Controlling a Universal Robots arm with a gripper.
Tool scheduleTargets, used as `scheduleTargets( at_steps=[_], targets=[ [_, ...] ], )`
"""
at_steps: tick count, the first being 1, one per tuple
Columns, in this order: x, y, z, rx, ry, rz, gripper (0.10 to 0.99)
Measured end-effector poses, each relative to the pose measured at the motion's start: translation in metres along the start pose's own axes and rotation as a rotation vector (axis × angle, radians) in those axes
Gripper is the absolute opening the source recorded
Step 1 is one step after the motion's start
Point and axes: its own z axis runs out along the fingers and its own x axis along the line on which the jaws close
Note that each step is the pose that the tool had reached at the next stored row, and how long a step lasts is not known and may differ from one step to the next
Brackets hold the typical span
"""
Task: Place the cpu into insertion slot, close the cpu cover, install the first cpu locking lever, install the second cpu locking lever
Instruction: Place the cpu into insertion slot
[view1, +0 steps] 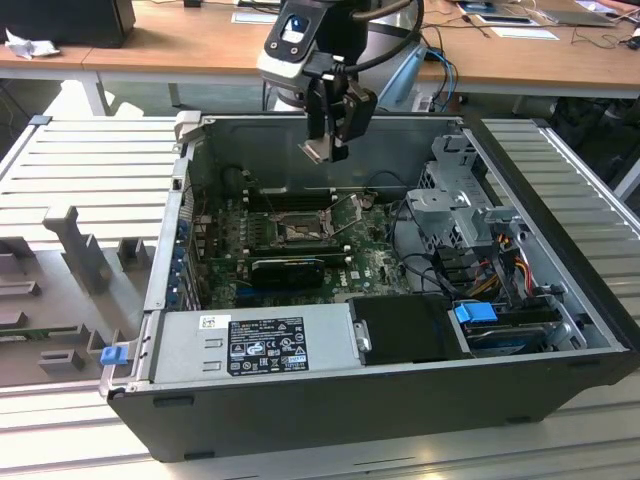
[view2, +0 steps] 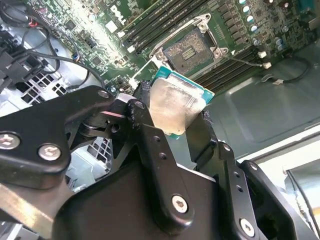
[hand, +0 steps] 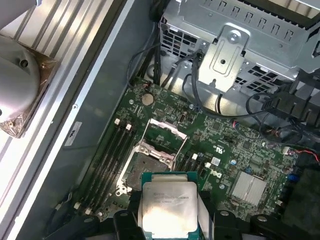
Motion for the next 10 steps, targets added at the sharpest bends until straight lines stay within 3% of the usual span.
scheduleTargets(
  at_steps=[10],
  targets=[
    [0.0000, 0.0000, 0.0004, -0.002, -0.0095, 0.106, 0.529]
  ],
)
